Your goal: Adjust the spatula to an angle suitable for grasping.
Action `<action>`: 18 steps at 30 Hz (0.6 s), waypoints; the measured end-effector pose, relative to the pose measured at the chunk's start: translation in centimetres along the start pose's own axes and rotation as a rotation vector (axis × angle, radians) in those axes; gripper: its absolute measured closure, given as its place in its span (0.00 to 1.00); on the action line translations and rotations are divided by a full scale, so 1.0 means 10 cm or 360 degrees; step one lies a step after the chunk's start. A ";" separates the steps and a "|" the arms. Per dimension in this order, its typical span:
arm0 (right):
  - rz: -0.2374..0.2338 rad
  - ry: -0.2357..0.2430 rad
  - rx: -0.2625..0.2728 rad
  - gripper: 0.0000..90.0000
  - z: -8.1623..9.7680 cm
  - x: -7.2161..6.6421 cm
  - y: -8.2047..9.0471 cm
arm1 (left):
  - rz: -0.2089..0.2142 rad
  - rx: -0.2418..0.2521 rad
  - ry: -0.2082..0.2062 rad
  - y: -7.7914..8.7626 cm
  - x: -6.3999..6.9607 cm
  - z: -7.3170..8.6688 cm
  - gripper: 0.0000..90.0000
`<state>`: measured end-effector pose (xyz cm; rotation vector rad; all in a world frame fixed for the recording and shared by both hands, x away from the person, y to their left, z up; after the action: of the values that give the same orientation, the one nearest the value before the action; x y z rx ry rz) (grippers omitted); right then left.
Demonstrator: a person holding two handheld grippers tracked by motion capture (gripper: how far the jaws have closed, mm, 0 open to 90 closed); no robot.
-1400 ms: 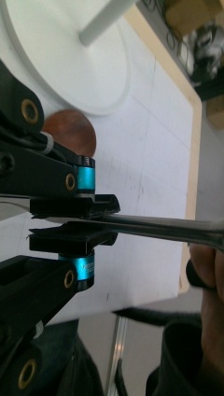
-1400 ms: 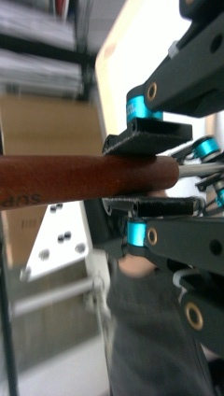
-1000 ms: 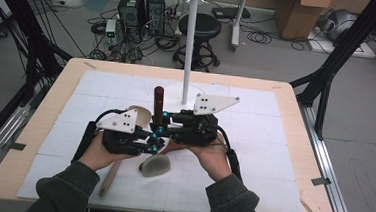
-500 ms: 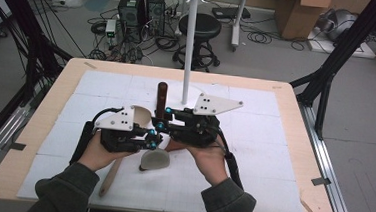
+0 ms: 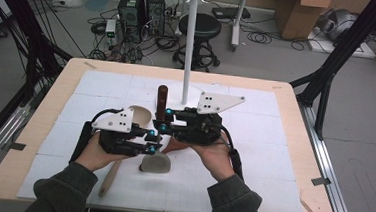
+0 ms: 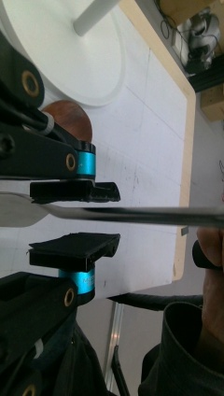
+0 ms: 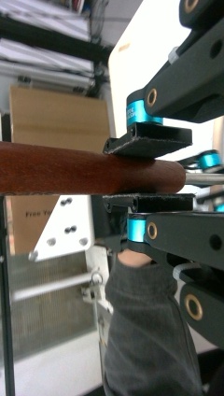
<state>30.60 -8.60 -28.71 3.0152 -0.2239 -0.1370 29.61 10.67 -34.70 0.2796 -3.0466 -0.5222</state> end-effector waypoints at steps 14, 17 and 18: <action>0.0197 -0.0066 0.0001 0.82 -0.05 0.17 0.09 | -0.0215 -0.0013 0.0068 0.22 0.00 0.18 0.54; 0.0221 -0.0067 -0.0010 0.82 -0.07 0.22 0.09 | -0.0266 -0.0006 0.0079 0.28 0.01 0.23 0.51; 0.0233 -0.0068 -0.0017 0.82 -0.08 0.24 0.09 | -0.0277 -0.0008 0.0079 0.30 0.00 0.24 0.49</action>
<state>32.94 -9.78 -28.06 2.9741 -0.4446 -0.1884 28.90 14.22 -35.99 0.5527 -2.9883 -0.5227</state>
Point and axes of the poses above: each handheld gripper's, and its own axes: y roughly backward along the jaws, z roughly out of its underside, x roughly to its right, the point moved 3 cm from there along -y, roughly forward along the jaws, and after that the axes turned 2 degrees about x, right-handed, at the moved point
